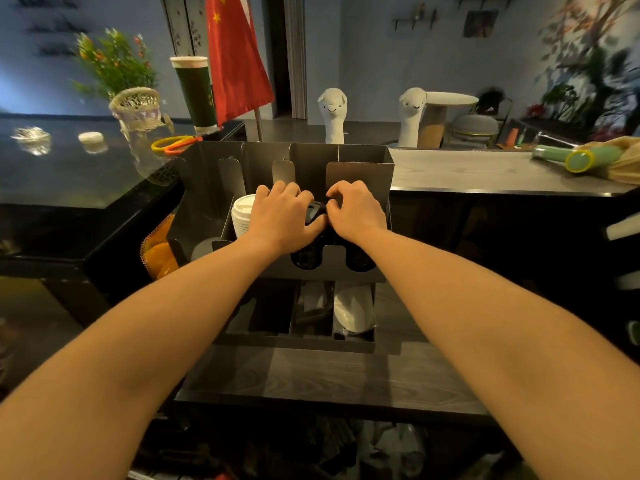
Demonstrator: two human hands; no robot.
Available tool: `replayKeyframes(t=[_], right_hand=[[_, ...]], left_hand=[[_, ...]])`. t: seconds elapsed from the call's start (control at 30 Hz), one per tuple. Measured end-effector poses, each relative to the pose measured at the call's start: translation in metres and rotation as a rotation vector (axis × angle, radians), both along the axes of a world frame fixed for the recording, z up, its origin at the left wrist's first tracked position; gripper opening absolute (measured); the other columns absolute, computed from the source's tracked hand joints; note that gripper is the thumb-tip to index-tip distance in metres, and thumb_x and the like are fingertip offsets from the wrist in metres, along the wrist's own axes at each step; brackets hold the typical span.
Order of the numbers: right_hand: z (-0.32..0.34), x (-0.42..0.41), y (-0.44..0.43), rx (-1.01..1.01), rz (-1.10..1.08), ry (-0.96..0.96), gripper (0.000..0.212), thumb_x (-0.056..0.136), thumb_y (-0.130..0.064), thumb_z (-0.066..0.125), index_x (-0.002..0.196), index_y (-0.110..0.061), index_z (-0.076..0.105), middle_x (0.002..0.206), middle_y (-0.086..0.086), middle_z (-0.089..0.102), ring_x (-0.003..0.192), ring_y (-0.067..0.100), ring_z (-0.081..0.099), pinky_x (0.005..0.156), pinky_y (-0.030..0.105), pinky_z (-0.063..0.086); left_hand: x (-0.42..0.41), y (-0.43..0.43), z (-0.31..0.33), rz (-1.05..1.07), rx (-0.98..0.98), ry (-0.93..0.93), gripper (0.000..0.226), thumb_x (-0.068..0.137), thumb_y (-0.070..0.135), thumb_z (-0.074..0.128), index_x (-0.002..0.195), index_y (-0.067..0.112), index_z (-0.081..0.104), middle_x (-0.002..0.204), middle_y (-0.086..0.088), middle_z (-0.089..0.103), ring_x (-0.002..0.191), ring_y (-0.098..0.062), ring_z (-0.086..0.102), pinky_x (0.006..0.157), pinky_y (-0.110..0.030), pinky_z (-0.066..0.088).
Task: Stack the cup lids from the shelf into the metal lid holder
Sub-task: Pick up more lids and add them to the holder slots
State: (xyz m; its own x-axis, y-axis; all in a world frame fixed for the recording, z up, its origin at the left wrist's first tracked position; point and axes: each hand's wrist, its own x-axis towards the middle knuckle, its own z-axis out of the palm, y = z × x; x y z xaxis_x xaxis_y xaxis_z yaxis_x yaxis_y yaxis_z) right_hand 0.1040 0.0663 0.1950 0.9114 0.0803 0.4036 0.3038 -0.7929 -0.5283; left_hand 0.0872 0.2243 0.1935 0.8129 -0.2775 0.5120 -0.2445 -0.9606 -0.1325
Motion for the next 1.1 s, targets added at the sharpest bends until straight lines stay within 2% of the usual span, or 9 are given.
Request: replayKeyframes(t=[0.13, 0.23, 0.37, 0.47, 0.53, 0.67, 0.8, 0.97, 1.1], right_hand=[[-0.002, -0.020, -0.018, 0.040, -0.063, 0.008, 0.023, 0.097, -0.027, 0.057, 0.120, -0.023, 0.058, 0.116, 0.002, 0.054, 0.092, 0.016, 0.054, 0.068, 0.026, 0.039], [-0.010, -0.041, -0.038, 0.056, -0.141, 0.016, 0.022, 0.095, -0.026, 0.058, 0.117, -0.023, 0.057, 0.109, 0.000, 0.054, 0.090, 0.017, 0.056, 0.066, 0.026, 0.039], [-0.029, -0.073, -0.070, 0.051, -0.245, 0.072, 0.023, 0.094, -0.026, 0.057, 0.117, -0.024, 0.056, 0.110, -0.001, 0.054, 0.090, 0.018, 0.056, 0.069, 0.031, 0.044], [-0.048, -0.097, -0.098, 0.017, -0.328, 0.161, 0.024, 0.094, -0.031, 0.056, 0.117, -0.027, 0.056, 0.115, 0.000, 0.055, 0.095, 0.024, 0.058, 0.076, 0.037, 0.049], [-0.062, -0.112, -0.117, -0.007, -0.382, 0.218, 0.025, 0.094, -0.032, 0.056, 0.118, -0.027, 0.056, 0.118, 0.001, 0.055, 0.098, 0.025, 0.058, 0.081, 0.040, 0.051], [-0.088, -0.135, -0.156, -0.027, -0.478, 0.343, 0.024, 0.094, -0.032, 0.054, 0.117, -0.027, 0.057, 0.120, 0.002, 0.056, 0.101, 0.028, 0.058, 0.083, 0.039, 0.049], [-0.110, -0.148, -0.194, -0.039, -0.520, 0.460, 0.027, 0.096, -0.031, 0.051, 0.122, -0.026, 0.057, 0.125, 0.003, 0.052, 0.104, 0.029, 0.055, 0.077, 0.035, 0.041], [-0.138, -0.152, -0.238, -0.060, -0.562, 0.540, 0.036, 0.096, -0.032, 0.053, 0.130, -0.022, 0.055, 0.125, 0.007, 0.057, 0.106, 0.031, 0.057, 0.077, 0.036, 0.044], [-0.161, -0.142, -0.268, -0.090, -0.593, 0.624, 0.042, 0.097, -0.033, 0.053, 0.138, -0.020, 0.051, 0.134, 0.008, 0.054, 0.116, 0.033, 0.055, 0.087, 0.041, 0.048]], left_hand=[[-0.021, -0.013, -0.001, -0.178, -0.149, 0.012, 0.033, 0.096, 0.046, 0.052, 0.098, 0.017, 0.068, 0.088, -0.002, 0.065, 0.081, -0.019, 0.060, 0.069, -0.034, 0.050], [-0.036, -0.031, -0.008, -0.203, -0.261, 0.132, 0.028, 0.095, 0.046, 0.053, 0.092, 0.022, 0.066, 0.077, 0.005, 0.062, 0.070, -0.016, 0.061, 0.064, -0.034, 0.055], [-0.054, -0.064, -0.025, -0.215, -0.304, 0.275, 0.027, 0.095, 0.047, 0.054, 0.093, 0.024, 0.066, 0.078, 0.006, 0.066, 0.070, -0.015, 0.062, 0.066, -0.032, 0.053], [-0.065, -0.092, -0.038, -0.235, -0.294, 0.372, 0.024, 0.095, 0.047, 0.054, 0.091, 0.026, 0.065, 0.080, 0.007, 0.066, 0.074, -0.014, 0.062, 0.064, -0.030, 0.046], [-0.071, -0.110, -0.048, -0.256, -0.271, 0.433, 0.024, 0.095, 0.047, 0.054, 0.097, 0.026, 0.066, 0.086, 0.006, 0.067, 0.078, -0.016, 0.062, 0.066, -0.031, 0.046], [-0.077, -0.147, -0.071, -0.324, -0.206, 0.548, 0.026, 0.094, 0.048, 0.055, 0.105, 0.027, 0.065, 0.096, 0.005, 0.068, 0.086, -0.018, 0.065, 0.079, -0.039, 0.057], [-0.073, -0.182, -0.091, -0.379, -0.129, 0.643, 0.030, 0.093, 0.051, 0.054, 0.109, 0.028, 0.063, 0.104, 0.002, 0.068, 0.092, -0.021, 0.065, 0.082, -0.043, 0.057], [-0.064, -0.230, -0.114, -0.420, -0.065, 0.710, 0.031, 0.092, 0.051, 0.055, 0.112, 0.028, 0.060, 0.101, 0.002, 0.067, 0.089, -0.022, 0.064, 0.080, -0.043, 0.058], [-0.048, -0.262, -0.133, -0.434, -0.050, 0.791, 0.029, 0.093, 0.046, 0.056, 0.114, 0.026, 0.059, 0.097, 0.001, 0.067, 0.087, -0.021, 0.064, 0.080, -0.044, 0.057]])
